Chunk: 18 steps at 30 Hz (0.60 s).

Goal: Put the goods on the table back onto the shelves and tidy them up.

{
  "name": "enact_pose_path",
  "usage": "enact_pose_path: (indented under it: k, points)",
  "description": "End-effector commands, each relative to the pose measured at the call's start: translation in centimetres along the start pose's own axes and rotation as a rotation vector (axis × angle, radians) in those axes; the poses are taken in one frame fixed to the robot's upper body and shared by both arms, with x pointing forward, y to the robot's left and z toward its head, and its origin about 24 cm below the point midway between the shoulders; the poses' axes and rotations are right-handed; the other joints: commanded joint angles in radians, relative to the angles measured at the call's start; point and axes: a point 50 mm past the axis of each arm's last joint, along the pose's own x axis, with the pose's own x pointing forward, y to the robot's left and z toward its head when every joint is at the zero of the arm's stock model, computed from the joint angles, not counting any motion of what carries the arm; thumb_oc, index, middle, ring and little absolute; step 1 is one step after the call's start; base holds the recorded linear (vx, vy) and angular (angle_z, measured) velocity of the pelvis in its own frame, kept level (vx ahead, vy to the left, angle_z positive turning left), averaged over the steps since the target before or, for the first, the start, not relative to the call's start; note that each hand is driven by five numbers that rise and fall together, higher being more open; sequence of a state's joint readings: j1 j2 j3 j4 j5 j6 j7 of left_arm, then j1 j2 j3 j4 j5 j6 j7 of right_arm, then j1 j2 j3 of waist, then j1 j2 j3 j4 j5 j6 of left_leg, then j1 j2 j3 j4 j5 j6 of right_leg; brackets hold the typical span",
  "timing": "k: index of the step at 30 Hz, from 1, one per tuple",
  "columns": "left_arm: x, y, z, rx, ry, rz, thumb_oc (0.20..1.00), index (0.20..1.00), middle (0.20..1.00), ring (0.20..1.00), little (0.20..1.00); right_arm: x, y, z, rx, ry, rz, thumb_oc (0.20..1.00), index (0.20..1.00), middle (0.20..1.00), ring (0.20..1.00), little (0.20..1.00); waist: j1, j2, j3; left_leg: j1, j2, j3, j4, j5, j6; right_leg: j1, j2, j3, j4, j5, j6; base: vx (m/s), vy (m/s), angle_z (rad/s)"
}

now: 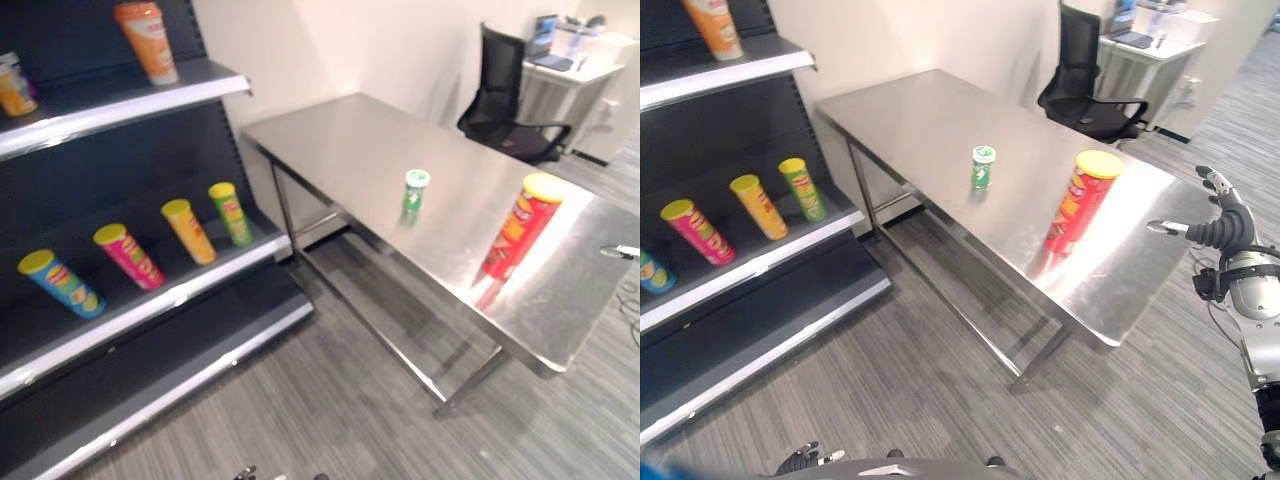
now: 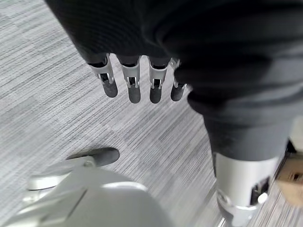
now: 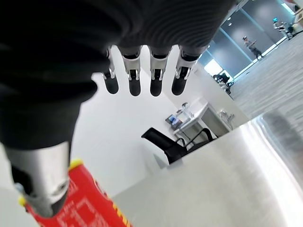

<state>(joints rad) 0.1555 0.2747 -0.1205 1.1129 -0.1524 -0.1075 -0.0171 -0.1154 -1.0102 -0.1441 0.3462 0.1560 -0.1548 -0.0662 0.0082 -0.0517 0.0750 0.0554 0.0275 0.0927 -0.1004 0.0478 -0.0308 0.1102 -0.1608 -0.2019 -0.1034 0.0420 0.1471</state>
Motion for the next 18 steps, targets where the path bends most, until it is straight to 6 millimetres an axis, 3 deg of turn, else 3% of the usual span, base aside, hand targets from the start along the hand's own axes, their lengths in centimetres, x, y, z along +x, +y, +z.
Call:
enact_pose_path:
  k: [1,18]
  points:
    - [0.7,0.7,2.8,0.019,-0.077,0.02,1.0,1.0,1.0,1.0,1.0,1.9,-2.8,2.5,-0.033,-0.088,-0.071,1.0,1.0,1.0,1.0,1.0,0.029,0.0,0.036,0.025,0.056,0.003,0.013,-0.076,-0.07,0.061,-0.028,-0.058,0.026,-0.067,0.045,0.01,-0.037,0.18]
    - [0.5,0.3,2.3,0.004,-0.07,0.015,1.0,1.0,1.0,1.0,1.0,3.5,-1.9,4.9,-0.003,-0.171,-0.032,1.0,1.0,1.0,1.0,1.0,0.06,0.002,0.027,0.011,0.059,-0.023,0.013,-0.066,-0.079,0.072,-0.022,-0.096,0.019,-0.071,0.04,0.0,-0.011,0.05]
